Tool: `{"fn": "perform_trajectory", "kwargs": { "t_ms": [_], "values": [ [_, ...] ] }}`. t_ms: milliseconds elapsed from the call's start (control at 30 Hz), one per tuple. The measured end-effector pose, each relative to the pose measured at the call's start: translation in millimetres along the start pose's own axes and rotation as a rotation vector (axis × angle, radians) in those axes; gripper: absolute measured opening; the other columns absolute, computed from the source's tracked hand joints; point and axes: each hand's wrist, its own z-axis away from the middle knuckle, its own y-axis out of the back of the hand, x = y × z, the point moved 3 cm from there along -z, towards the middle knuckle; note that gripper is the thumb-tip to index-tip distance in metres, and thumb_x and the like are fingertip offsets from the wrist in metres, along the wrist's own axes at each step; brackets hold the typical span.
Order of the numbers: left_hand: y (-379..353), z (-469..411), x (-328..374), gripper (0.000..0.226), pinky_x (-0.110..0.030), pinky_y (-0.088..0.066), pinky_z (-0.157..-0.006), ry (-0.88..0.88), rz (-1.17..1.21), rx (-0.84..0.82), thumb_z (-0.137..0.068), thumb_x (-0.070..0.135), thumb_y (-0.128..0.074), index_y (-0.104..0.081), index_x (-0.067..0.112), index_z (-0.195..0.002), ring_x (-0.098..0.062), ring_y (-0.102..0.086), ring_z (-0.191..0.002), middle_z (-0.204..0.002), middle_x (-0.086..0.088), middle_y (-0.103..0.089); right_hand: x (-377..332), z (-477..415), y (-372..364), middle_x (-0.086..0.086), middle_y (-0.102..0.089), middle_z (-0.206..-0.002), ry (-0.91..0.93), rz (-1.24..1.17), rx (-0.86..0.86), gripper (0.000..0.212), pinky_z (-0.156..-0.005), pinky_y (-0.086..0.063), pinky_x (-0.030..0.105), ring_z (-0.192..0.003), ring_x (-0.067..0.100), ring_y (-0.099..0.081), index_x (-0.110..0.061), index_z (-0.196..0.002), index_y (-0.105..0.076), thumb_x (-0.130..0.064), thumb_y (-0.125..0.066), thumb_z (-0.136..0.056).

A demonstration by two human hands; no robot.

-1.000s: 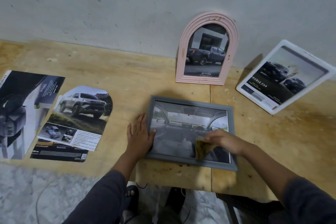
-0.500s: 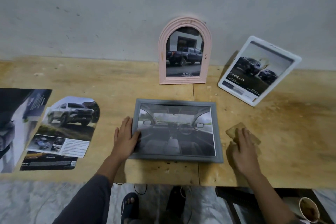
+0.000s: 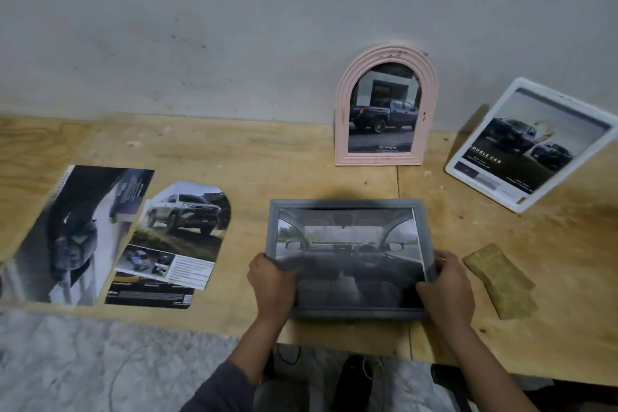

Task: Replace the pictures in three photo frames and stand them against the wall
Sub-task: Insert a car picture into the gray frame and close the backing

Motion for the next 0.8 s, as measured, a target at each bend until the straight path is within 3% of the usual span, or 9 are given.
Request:
{"fn": "perform_trajectory", "kwargs": {
  "t_ms": [100, 200, 300, 433, 533, 633, 733, 800],
  "values": [
    [54.3, -34.4, -0.5, 0.025, -0.03, -0.04, -0.066, -0.019, 0.22, 0.086, -0.082, -0.012, -0.048, -0.043, 0.006, -0.099, -0.028, -0.049, -0.086, -0.084, -0.009, -0.051, -43.1, -2.1, -12.8, 0.01, -0.062, -0.105, 0.078, -0.04, -0.021, 0.059, -0.064, -0.044, 0.034, -0.092, 0.031, -0.058, -0.012, -0.117, -0.054, 0.005, -0.066, -0.062],
    [115.7, -96.4, 12.3, 0.032, -0.029, -0.041, -0.078, -0.138, 0.285, 0.176, -0.085, -0.012, -0.048, -0.042, 0.006, -0.112, -0.023, -0.052, -0.095, -0.101, -0.008, -0.054, -115.2, -14.3, -40.4, 0.009, -0.058, -0.096, 0.292, -0.102, -0.048, 0.053, -0.06, -0.048, 0.034, -0.084, 0.027, -0.055, -0.007, -0.108, -0.056, 0.009, -0.068, -0.059],
    [165.8, -162.2, 34.1, 0.037, -0.024, -0.037, -0.082, -0.228, 0.184, 0.28, -0.088, -0.005, -0.05, -0.043, 0.002, -0.124, -0.018, -0.05, -0.1, -0.109, -0.006, -0.052, -192.2, -35.6, -76.4, 0.012, -0.05, -0.087, 0.429, -0.114, -0.031, 0.044, -0.051, -0.036, 0.028, -0.074, 0.027, -0.046, 0.002, -0.096, -0.054, 0.016, -0.067, -0.056],
    [202.8, -248.0, 51.8, 0.035, -0.026, -0.037, -0.085, -0.287, 0.129, 0.344, -0.088, -0.003, -0.051, -0.047, 0.002, -0.123, -0.028, -0.053, -0.106, -0.117, -0.016, -0.053, -269.4, -73.7, -128.7, 0.016, -0.051, -0.091, 0.374, -0.123, -0.067, 0.033, -0.058, -0.04, 0.035, -0.077, 0.031, -0.052, -0.005, -0.093, -0.048, 0.007, -0.062, -0.067],
    [209.1, -292.5, 60.7, 0.035, -0.023, -0.036, -0.086, -0.313, 0.137, 0.301, -0.088, -0.003, -0.049, -0.045, 0.001, -0.123, -0.023, -0.05, -0.103, -0.117, -0.016, -0.05, -306.9, -96.8, -150.7, 0.02, -0.051, -0.099, 0.351, -0.036, -0.001, 0.028, -0.064, -0.039, 0.035, -0.088, 0.038, -0.053, 0.0, -0.096, -0.048, 0.005, -0.062, -0.072],
    [202.8, -317.4, 66.3, 0.036, -0.023, -0.036, -0.084, -0.322, 0.172, 0.22, -0.09, -0.002, -0.047, -0.041, 0.003, -0.125, -0.014, -0.043, -0.098, -0.118, -0.012, -0.047, -326.6, -114.7, -156.9, 0.024, -0.053, -0.105, 0.305, 0.052, 0.056, 0.025, -0.072, -0.045, 0.041, -0.094, 0.041, -0.055, 0.002, -0.098, -0.048, 0.0, -0.061, -0.077],
    [192.2, -333.5, 69.8, 0.033, -0.026, -0.038, -0.079, -0.348, 0.208, 0.175, -0.088, -0.003, -0.048, -0.043, 0.004, -0.12, -0.017, -0.046, -0.095, -0.113, -0.011, -0.049, -333.7, -126.3, -157.5, 0.027, -0.054, -0.106, 0.266, 0.078, 0.091, 0.019, -0.074, -0.045, 0.043, -0.095, 0.043, -0.056, 0.004, -0.098, -0.048, -0.005, -0.057, -0.083],
    [184.7, -340.2, 71.3, 0.033, -0.019, -0.04, -0.072, -0.344, 0.242, 0.155, -0.086, -0.003, -0.049, -0.045, 0.004, -0.118, -0.019, -0.048, -0.095, -0.108, -0.007, -0.049, -333.4, -130.1, -157.3, 0.027, -0.053, -0.107, 0.244, 0.062, 0.104, 0.017, -0.073, -0.043, 0.04, -0.095, 0.042, -0.055, 0.004, -0.098, -0.048, -0.007, -0.054, -0.087]
  ]
}}
